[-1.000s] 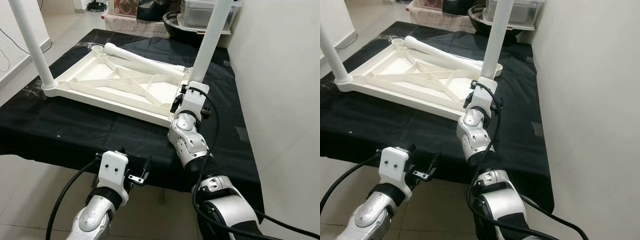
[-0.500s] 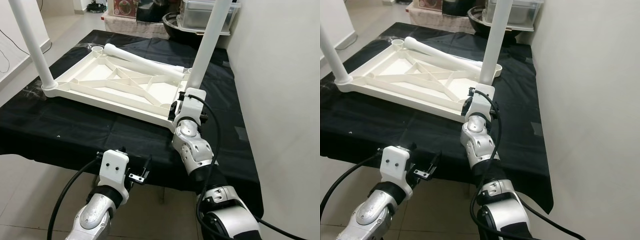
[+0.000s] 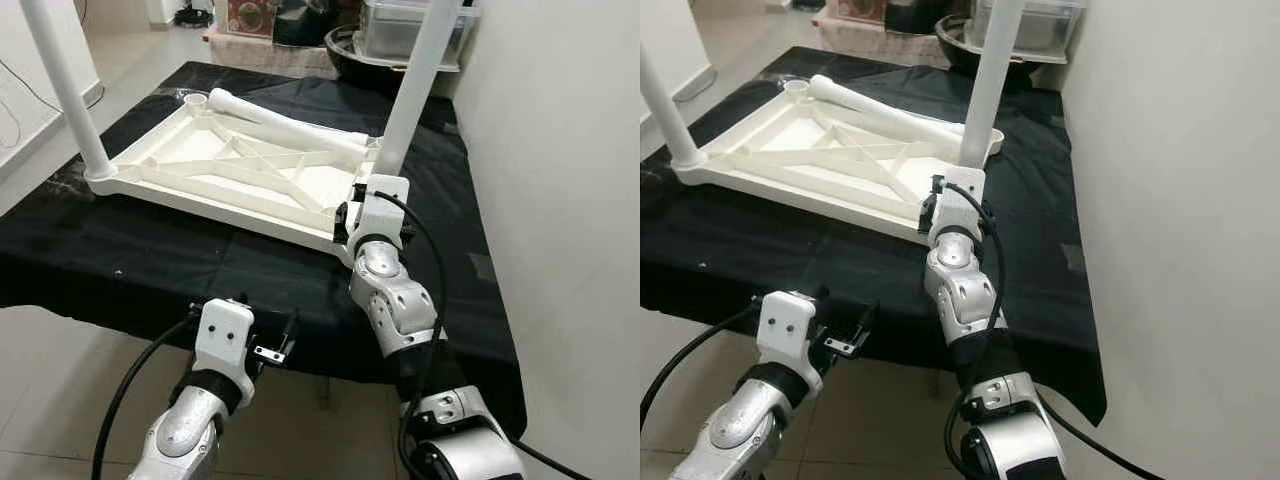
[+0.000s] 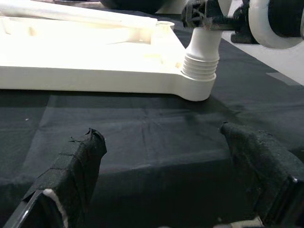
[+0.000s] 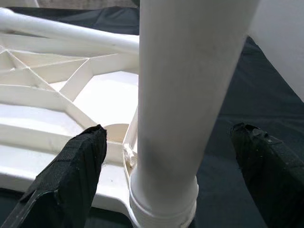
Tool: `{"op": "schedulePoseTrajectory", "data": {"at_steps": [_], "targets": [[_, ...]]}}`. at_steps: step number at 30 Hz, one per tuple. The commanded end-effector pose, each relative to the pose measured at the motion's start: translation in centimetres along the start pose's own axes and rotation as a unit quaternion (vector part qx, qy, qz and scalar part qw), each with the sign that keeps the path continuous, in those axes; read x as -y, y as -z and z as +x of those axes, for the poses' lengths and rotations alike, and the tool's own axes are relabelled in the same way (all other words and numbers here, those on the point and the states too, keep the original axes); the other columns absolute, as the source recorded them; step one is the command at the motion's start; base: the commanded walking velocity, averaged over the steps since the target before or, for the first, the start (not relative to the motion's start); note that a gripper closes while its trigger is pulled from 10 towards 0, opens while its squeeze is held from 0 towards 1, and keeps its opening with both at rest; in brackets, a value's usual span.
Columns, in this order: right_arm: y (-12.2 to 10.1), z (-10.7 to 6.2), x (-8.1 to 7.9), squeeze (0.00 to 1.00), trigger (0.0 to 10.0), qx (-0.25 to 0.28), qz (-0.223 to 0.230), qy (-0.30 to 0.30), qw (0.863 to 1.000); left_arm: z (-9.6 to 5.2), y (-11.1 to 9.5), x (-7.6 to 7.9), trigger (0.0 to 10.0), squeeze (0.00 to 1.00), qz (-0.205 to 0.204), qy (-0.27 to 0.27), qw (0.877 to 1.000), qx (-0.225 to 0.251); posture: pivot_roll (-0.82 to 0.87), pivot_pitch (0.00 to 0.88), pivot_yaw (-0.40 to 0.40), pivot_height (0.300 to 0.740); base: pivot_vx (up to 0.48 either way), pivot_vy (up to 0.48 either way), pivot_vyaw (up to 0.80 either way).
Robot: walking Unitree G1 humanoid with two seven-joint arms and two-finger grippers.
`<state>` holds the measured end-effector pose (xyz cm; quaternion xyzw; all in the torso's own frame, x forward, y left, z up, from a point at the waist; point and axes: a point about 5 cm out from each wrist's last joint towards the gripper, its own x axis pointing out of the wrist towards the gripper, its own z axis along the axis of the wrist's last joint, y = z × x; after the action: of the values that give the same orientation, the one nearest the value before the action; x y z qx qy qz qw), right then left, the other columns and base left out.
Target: Building children table
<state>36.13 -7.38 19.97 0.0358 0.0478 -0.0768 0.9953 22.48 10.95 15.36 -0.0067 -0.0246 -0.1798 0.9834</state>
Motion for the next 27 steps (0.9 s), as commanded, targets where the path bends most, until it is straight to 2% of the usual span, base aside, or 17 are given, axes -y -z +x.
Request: {"op": "schedulePoseTrajectory", "data": {"at_steps": [1,10,12,14,16,18,19,20,24,25,27], "targets": [[2.8,-1.0,-0.4,0.0,10.0,-0.052,0.008,-0.009,0.999,-0.1,0.4,-0.1,10.0,0.0,0.007,-0.001,1.0,-0.006,0.08,0.084,-0.083,0.74,0.0,0.0,0.0],[3.5,-1.5,0.7,0.0,10.0,-0.067,-0.006,-0.018,0.998,0.0,0.4,-0.3,10.0,0.0,0.008,-0.001,1.0,-0.005,0.08,0.075,-0.079,0.74,0.0,0.0,0.0],[4.3,-2.9,2.0,0.0,10.0,-0.079,-0.024,-0.043,0.996,-0.2,0.7,-0.1,10.0,0.0,0.011,0.0,1.0,-0.011,0.07,0.066,-0.073,0.74,0.0,0.0,0.0],[4.4,-3.3,2.3,0.0,10.0,-0.077,-0.027,-0.05,0.995,-0.3,0.8,-0.1,10.0,0.0,0.011,-0.002,1.0,-0.015,0.07,0.065,-0.072,0.74,0.0,0.0,0.0],[4.8,-4.2,3.0,0.0,10.0,-0.062,-0.045,-0.09,0.993,-0.5,1.1,-0.2,10.0,0.0,0.017,-0.011,1.0,-0.024,0.07,0.06,-0.075,0.74,0.0,0.0,0.0],[5.6,-5.6,3.4,0.0,10.0,-0.053,-0.036,-0.172,0.983,-1.0,1.4,-0.2,10.0,0.0,0.009,-0.031,0.999,-0.036,0.07,0.056,-0.074,0.74,0.0,0.0,0.0],[5.6,-5.6,3.4,0.0,10.0,-0.053,-0.036,-0.172,0.983,-1.0,1.4,-0.2,10.0,0.0,0.009,-0.031,0.999,-0.036,0.07,0.056,-0.074,0.74,0.0,0.0,0.0],[6.5,-6.7,4.3,0.0,10.0,-0.043,-0.041,-0.214,0.975,-1.6,1.8,-0.1,10.0,0.0,0.0,-0.044,0.998,-0.051,0.08,0.04,-0.073,0.74,0.0,0.0,0.0],[7.2,-7.6,5.5,0.0,10.0,-0.038,-0.054,-0.229,0.971,-2.2,2.3,0.2,10.0,0.0,-0.012,-0.049,0.996,-0.068,0.08,0.036,-0.072,0.74,0.0,0.0,0.0],[7.7,-8.2,6.4,0.0,10.0,-0.025,-0.079,-0.24,0.967,-2.7,2.8,0.4,10.0,0.0,-0.019,-0.056,0.995,-0.085,0.08,0.029,-0.072,0.74,0.0,0.0,0.0],[8.4,-8.9,7.1,0.0,10.0,-0.032,-0.097,-0.248,0.963,-3.2,3.2,0.3,10.0,0.0,-0.015,-0.066,0.993,-0.097,0.08,0.021,-0.069,0.74,0.0,0.0,0.0]]}}
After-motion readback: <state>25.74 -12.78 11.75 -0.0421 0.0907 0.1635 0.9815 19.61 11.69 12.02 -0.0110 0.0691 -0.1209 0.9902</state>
